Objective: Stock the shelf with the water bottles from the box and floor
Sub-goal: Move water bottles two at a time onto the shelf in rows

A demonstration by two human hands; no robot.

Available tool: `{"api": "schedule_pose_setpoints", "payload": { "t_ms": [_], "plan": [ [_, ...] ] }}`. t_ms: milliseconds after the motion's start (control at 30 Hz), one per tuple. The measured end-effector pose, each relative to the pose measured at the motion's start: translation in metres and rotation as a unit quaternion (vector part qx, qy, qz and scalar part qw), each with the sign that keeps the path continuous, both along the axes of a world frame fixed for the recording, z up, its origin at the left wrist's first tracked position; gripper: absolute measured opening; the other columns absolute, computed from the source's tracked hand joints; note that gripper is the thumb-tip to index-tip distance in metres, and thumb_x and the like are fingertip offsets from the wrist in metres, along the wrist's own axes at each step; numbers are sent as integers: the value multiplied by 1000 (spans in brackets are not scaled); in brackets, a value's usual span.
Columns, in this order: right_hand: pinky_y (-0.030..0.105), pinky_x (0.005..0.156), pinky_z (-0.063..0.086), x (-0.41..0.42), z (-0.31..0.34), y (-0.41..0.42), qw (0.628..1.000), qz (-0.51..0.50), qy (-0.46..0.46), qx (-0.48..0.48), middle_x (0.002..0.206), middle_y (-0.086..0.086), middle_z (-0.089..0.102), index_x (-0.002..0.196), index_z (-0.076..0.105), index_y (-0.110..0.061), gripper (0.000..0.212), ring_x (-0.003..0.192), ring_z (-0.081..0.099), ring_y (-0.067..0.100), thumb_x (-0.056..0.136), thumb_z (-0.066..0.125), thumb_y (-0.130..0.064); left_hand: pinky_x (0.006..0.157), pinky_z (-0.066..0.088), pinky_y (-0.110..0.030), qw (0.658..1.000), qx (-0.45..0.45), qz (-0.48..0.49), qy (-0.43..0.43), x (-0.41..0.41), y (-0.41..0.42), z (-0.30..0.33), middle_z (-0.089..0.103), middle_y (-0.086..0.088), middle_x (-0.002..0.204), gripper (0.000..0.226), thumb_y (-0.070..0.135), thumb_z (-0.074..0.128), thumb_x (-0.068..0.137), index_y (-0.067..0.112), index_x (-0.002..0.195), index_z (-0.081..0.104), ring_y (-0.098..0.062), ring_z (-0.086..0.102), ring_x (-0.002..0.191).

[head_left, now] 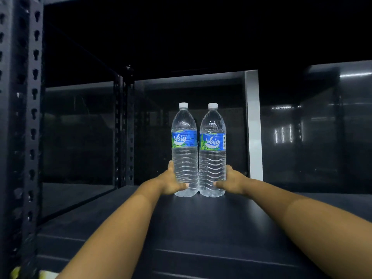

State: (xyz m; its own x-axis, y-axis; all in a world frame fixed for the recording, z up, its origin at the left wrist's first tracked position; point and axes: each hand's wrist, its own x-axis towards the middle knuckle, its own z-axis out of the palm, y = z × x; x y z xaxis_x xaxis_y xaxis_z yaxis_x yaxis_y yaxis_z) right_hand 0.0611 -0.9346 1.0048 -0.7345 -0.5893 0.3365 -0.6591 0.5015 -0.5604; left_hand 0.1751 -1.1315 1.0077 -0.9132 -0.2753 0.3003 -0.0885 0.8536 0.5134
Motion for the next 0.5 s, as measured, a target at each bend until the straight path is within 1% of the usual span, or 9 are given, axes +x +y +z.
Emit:
{"api": "schedule_pose_setpoints", "payload": {
  "t_ms": [67,100,167,200,267,333,367,433,500],
  "plan": [
    [37,110,35,9,-1,4,999,10,11,35,148,8,35,148,29,-11,73,134,41,28,88,67,-27,107,30,-26,1000,-16,18,-20,12,8,-4,32,-2,153,93,29,67,89,19,154,1,-21,39,136],
    [36,110,36,13,-2,6,999,13,16,48,147,6,38,147,33,-12,71,133,43,27,87,68,-28,107,30,-26,999,-29,31,-30,17,12,-6,36,-1,152,88,33,66,90,20,154,7,-21,40,136],
    [32,107,38,20,-4,10,997,13,26,72,144,3,46,143,41,-16,64,129,47,24,86,69,-29,107,30,-24,996,-55,45,-45,24,22,-11,38,0,152,76,40,62,91,22,152,21,-21,40,137],
    [29,106,38,22,-6,12,996,10,33,88,142,2,49,143,43,-18,63,128,49,23,86,68,-32,107,30,-24,995,-65,52,-55,27,27,-13,38,0,152,71,42,60,92,22,151,26,-20,39,137],
    [27,104,38,31,-8,16,990,-4,45,130,142,2,50,144,41,-19,63,129,48,24,88,64,-40,107,32,-25,992,-80,67,-70,32,37,-16,41,-1,151,64,46,56,92,22,147,36,-21,41,136],
    [28,102,38,41,-8,22,985,-17,59,161,143,6,48,143,42,-18,65,129,47,25,89,57,-51,108,36,-28,990,-90,75,-79,36,44,-18,45,-2,148,59,52,54,91,23,142,45,-22,44,133],
    [29,100,38,46,-8,26,983,-22,63,169,143,7,49,141,45,-18,64,129,48,26,90,54,-55,108,36,-30,989,-96,80,-81,39,49,-18,45,-3,148,60,54,52,92,22,142,46,-23,44,133],
    [29,98,38,55,-7,33,982,-23,75,172,142,7,50,139,48,-21,60,128,48,26,91,49,-58,111,34,-32,986,-112,92,-85,45,58,-16,40,-6,151,65,56,48,93,17,145,40,-25,40,137],
    [30,100,39,61,-7,40,982,-24,79,170,142,6,50,140,48,-23,60,127,48,26,92,46,-60,113,31,-33,984,-119,99,-87,51,67,-12,34,-8,154,68,56,45,95,16,148,35,-25,36,140]
  ]
}}
